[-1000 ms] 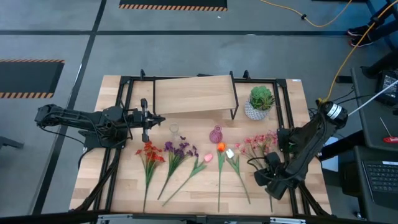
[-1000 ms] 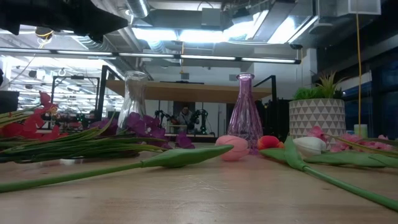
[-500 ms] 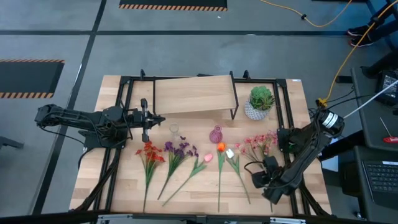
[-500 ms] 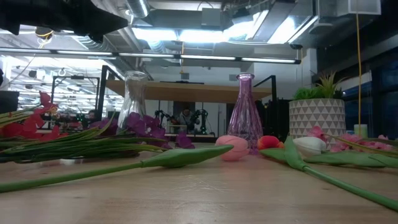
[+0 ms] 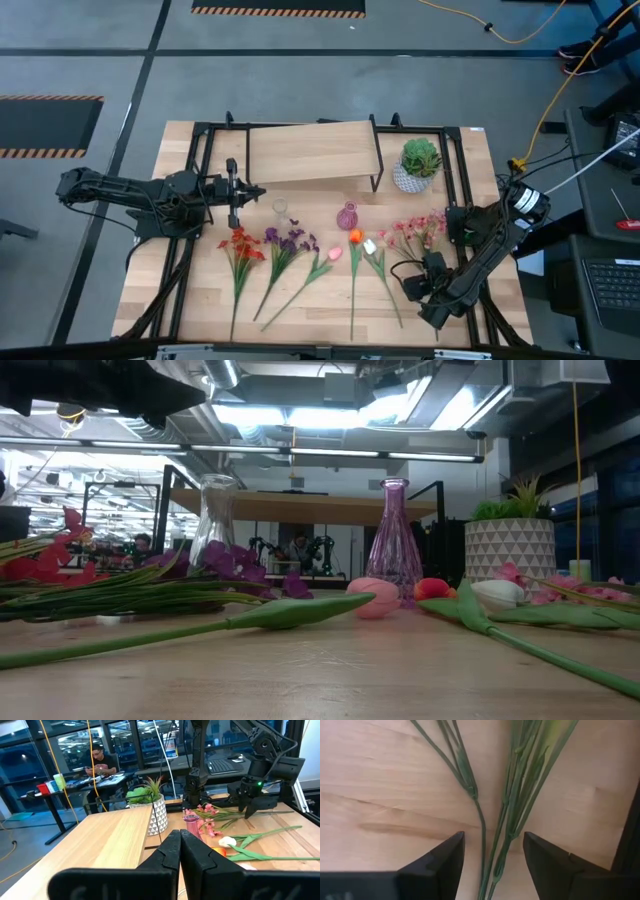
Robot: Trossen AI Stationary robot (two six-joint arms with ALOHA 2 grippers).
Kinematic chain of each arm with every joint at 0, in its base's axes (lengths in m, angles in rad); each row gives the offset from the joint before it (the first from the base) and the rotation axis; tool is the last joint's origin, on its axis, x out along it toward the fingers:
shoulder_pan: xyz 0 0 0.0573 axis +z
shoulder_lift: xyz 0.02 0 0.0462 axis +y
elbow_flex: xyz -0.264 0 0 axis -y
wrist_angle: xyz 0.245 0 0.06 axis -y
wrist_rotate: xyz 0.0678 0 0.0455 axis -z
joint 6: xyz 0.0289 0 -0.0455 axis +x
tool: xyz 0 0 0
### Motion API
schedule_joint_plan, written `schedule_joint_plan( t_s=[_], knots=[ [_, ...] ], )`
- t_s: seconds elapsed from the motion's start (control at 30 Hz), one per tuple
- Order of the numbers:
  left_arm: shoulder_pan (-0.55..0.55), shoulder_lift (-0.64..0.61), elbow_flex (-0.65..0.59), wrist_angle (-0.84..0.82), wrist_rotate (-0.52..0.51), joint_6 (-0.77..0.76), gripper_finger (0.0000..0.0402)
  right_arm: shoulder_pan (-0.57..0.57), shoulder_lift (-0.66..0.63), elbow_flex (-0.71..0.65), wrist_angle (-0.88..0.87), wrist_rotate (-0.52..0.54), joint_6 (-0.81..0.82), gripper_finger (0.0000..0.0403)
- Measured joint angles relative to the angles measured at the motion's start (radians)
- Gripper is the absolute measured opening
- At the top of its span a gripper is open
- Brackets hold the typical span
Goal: Pick and place flowers into a vace then onto a shelf
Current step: Put the pink flowers into the pink vase
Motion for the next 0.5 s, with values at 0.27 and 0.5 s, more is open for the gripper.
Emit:
schedule_joint_plan(
  t_s=[0.27, 0.5],
  knots=[
    [0.000, 0.000, 0.000, 0.000, 0.000, -0.005, 0.0004, -0.013, 0.008, 0.001, 0.007, 0.003, 0.001, 0.0157],
    [0.000, 0.000, 0.000, 0.000, 0.000, -0.010, 0.0004, -0.035, 0.009, 0.001, 0.011, -0.001, 0.002, 0.0097]
  ],
)
